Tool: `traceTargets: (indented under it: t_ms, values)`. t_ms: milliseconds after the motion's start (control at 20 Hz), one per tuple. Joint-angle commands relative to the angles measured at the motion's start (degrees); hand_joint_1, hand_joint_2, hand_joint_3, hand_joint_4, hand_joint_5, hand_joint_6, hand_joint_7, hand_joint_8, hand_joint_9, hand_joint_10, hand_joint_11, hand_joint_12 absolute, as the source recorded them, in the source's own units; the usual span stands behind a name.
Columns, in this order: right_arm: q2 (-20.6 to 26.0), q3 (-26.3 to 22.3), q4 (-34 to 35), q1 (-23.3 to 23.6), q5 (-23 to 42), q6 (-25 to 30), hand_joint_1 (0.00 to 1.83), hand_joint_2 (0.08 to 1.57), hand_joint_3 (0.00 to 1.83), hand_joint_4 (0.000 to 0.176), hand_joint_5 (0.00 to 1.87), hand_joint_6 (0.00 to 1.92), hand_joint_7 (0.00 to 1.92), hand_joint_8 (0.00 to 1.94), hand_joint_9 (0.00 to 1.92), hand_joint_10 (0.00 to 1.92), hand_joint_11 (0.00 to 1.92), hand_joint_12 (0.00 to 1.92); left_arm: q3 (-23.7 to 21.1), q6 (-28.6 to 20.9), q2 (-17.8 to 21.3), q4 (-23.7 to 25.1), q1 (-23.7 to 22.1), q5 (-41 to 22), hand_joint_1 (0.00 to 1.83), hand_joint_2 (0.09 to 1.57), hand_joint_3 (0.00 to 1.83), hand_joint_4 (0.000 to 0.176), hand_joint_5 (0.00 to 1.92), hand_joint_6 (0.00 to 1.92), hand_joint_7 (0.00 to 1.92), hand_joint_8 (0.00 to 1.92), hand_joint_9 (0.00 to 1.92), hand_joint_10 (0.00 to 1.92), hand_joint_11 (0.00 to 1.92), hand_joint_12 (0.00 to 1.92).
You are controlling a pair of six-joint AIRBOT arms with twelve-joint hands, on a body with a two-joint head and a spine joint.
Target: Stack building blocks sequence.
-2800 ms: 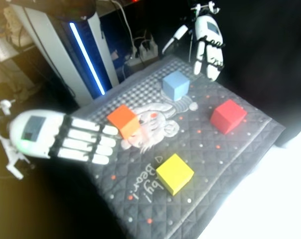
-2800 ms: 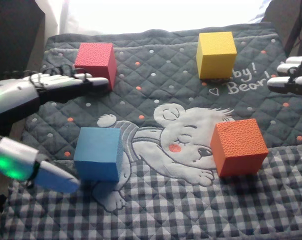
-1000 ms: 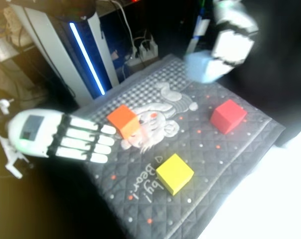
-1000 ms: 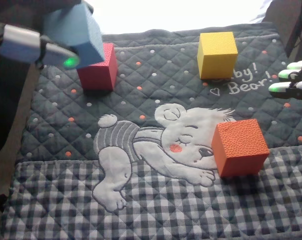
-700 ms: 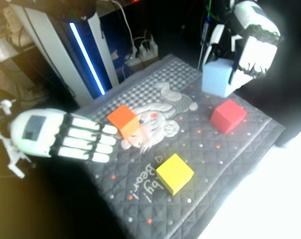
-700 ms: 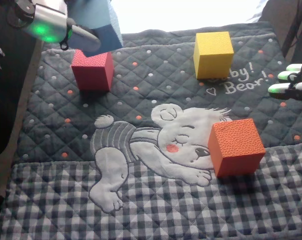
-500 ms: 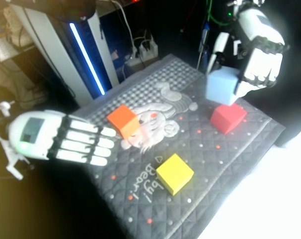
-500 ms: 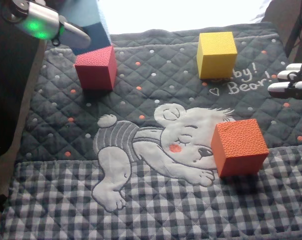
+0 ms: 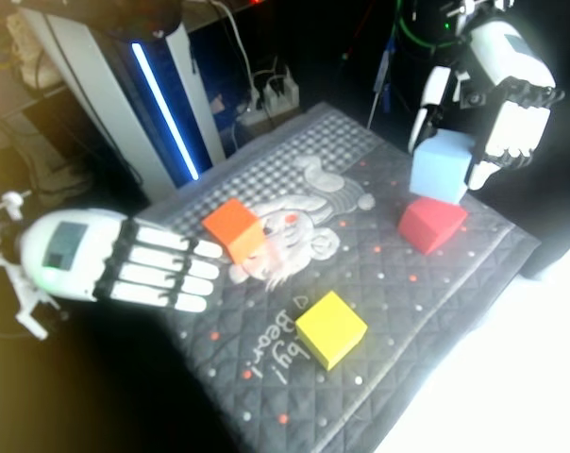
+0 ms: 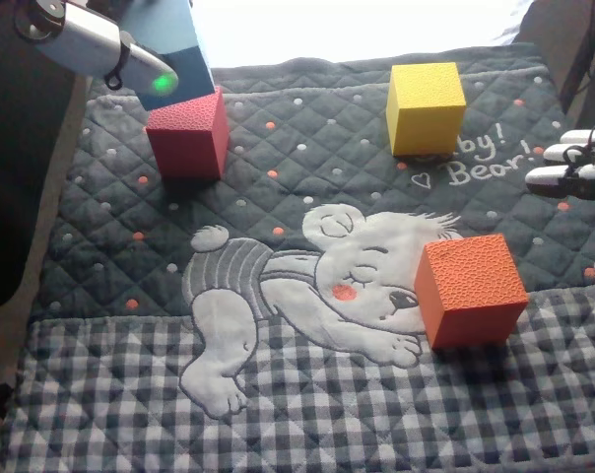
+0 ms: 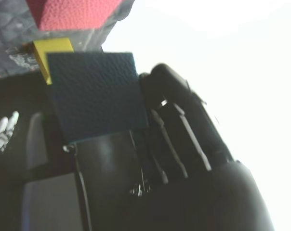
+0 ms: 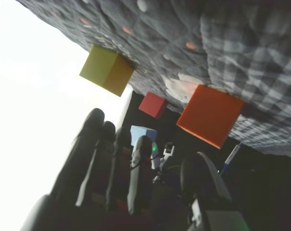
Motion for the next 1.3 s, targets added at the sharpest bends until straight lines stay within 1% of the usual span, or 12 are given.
traceTargets:
  t_ms: [0,100,150,200,250,350,450,500,700,750,1050,1250]
  values:
    - [0.29,0.14,1.70,0.16,6.69,0.24,0.61,1.31,0.00,0.057,0.42,0.00,0.36,0.00,0.30,0.00,0.36,0.00,0.54,-0.01,-0.44,-1.03,-0.92,-4.91,1.30,1.04,0.00,0.000,1.34,0.03,1.13,0.98,1.10,1.24,0.96,1.68]
    - [0.25,0.14,1.70,0.13,6.69,0.24,0.61,1.31,0.00,0.066,0.42,0.00,0.35,0.00,0.30,0.00,0.36,0.00,1.62,-0.02,-1.28,-1.06,-0.91,-3.83,1.30,1.02,0.00,0.000,1.37,0.03,1.18,0.87,1.10,0.90,0.90,1.45]
    - [0.22,0.14,1.70,0.11,6.69,0.24,0.62,1.32,0.00,0.063,0.42,0.00,0.36,0.00,0.31,0.00,0.37,0.01,2.08,-0.03,-1.70,-1.19,-0.87,-3.46,1.38,1.01,0.00,0.000,1.34,0.08,1.28,0.59,1.05,0.94,0.30,1.24]
    - [0.21,0.14,1.70,0.09,6.69,0.24,0.62,1.32,0.00,0.064,0.43,0.00,0.37,0.01,0.32,0.01,0.38,0.01,2.44,-0.03,-2.05,-1.33,-0.81,-3.08,1.40,1.03,0.01,0.000,1.35,0.04,1.20,0.71,1.00,1.14,0.43,1.35]
    - [0.19,0.15,1.70,0.09,6.69,0.24,0.62,1.32,0.00,0.061,0.43,0.00,0.37,0.01,0.32,0.01,0.38,0.01,2.95,-0.03,-2.47,-1.37,-0.75,-2.61,1.40,1.01,0.00,0.000,1.25,0.37,1.38,0.20,1.04,1.03,0.58,1.20]
    - [0.12,0.21,1.70,0.09,6.69,0.24,0.64,1.31,0.00,0.054,0.44,0.01,0.37,0.00,0.32,0.00,0.38,0.01,3.41,-0.03,-2.88,-1.37,-0.67,-1.98,1.40,1.05,0.00,0.000,1.17,0.53,1.14,0.61,1.01,1.15,0.83,1.19]
    - [0.08,0.26,1.70,0.08,6.69,0.24,0.65,1.31,0.00,0.053,0.44,0.00,0.36,0.00,0.32,0.00,0.38,0.01,3.71,-0.02,-3.19,-1.36,-0.37,-1.43,1.39,1.06,0.00,0.000,1.12,0.65,1.08,0.69,1.00,1.16,0.83,1.17]
    - [0.05,0.27,1.70,0.08,6.69,0.24,0.64,1.32,0.00,0.053,0.43,0.00,0.35,0.00,0.32,0.00,0.37,0.00,3.85,-0.01,-3.33,-1.36,-0.15,-1.16,1.39,1.06,0.00,0.000,1.08,0.78,1.12,0.62,1.00,1.11,0.85,0.98]
    - [0.01,0.34,1.70,0.07,6.69,0.24,0.64,1.33,0.00,0.051,0.42,0.00,0.34,0.00,0.31,0.00,0.36,0.00,4.43,0.01,-4.11,-1.17,0.64,0.06,1.40,1.05,0.00,0.000,1.05,0.86,1.19,0.54,1.04,0.99,0.94,0.77]
    - [0.01,0.34,1.72,0.07,6.69,0.24,0.64,1.33,0.00,0.041,0.41,0.00,0.34,0.00,0.32,0.00,0.39,0.01,4.56,0.01,-4.29,-1.16,0.64,0.17,1.40,1.05,0.00,0.000,1.02,0.86,1.19,0.57,1.04,1.01,0.95,0.81]
    - [-0.10,0.48,1.72,0.07,6.69,0.25,0.63,1.32,0.00,0.048,0.43,0.00,0.36,0.00,0.31,0.00,0.37,0.00,5.51,0.02,-5.27,-1.11,0.66,0.62,1.39,1.06,0.00,0.000,1.02,0.91,1.16,0.60,1.03,1.03,0.90,0.87]
    - [-0.10,0.48,1.73,0.00,6.69,0.25,0.63,1.33,0.00,0.038,0.42,0.00,0.36,0.00,0.33,0.00,0.38,0.00,5.67,0.01,-5.39,-1.11,0.68,0.74,1.39,1.07,0.00,0.000,1.01,0.84,1.12,0.71,0.99,1.11,0.82,1.02]
